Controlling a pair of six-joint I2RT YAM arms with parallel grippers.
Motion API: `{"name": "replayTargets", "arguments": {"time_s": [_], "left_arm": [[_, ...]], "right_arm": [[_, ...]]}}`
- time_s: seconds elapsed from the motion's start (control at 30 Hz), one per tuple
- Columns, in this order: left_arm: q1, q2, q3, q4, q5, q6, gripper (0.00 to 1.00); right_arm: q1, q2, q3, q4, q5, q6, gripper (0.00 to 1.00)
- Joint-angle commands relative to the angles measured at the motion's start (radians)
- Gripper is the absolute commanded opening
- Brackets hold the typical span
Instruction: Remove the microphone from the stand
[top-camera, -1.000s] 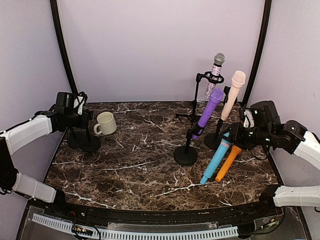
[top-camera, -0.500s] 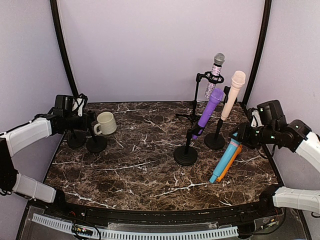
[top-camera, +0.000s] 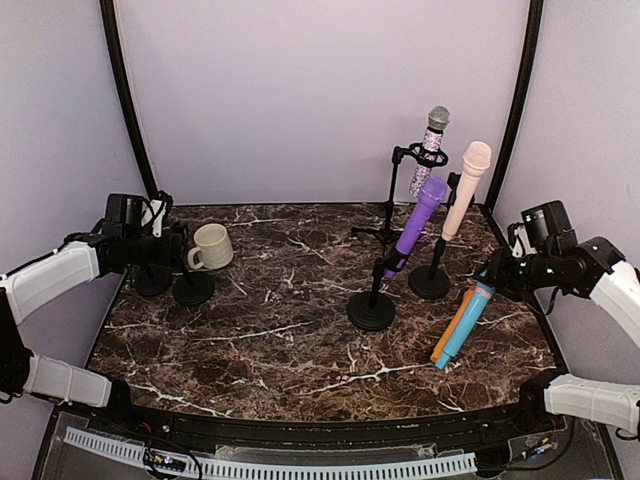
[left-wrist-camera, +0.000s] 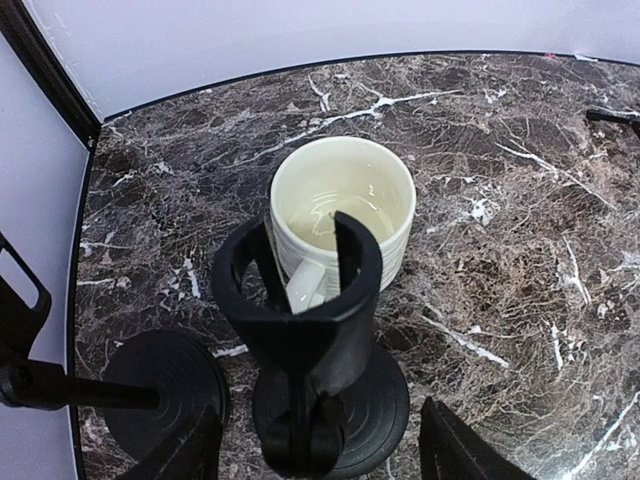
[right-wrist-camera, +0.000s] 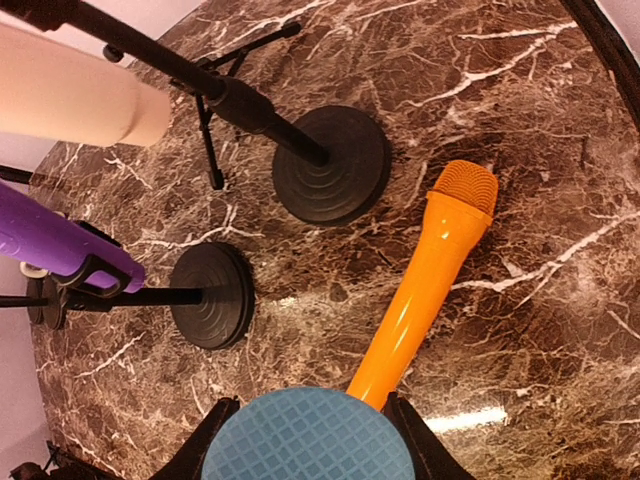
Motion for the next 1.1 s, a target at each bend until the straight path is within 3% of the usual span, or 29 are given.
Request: {"name": "replayTargets", "arguments": {"time_s": [0.0,0.23,0.37,0.67,1.07], "left_arm": [[-0.001,-0.133,-0.042,0.041,0.048,0.030,0.72],[-0.001,-0.342,-0.104,0.164,0.053,0.022,0.78],[-0.001,-0.377,-0.077,0.214,0.072,0.002,0.80],[-0.001,-0.355,-0.070,0.307,0.091,0.031,0.80],[-0.001,-0.444,-0.127,0.304,0.037,0.095,0.80]], "right_arm": [[-0.058,0.015,0.023,-0.036,-0.024,-0.038,0.31],[-0.217,0.016,-0.041,0.010,-0.105,-0.074,0.31],[-0.296,0.030,-0.088,0.018,-0.185,-0.073,0.30],[-0.305,0.045,-0.076,-0.089,0.005,-0.017,0.30],[-0.307,0.161,-0.232,0.152,-0.005,0.044,0.39]]}}
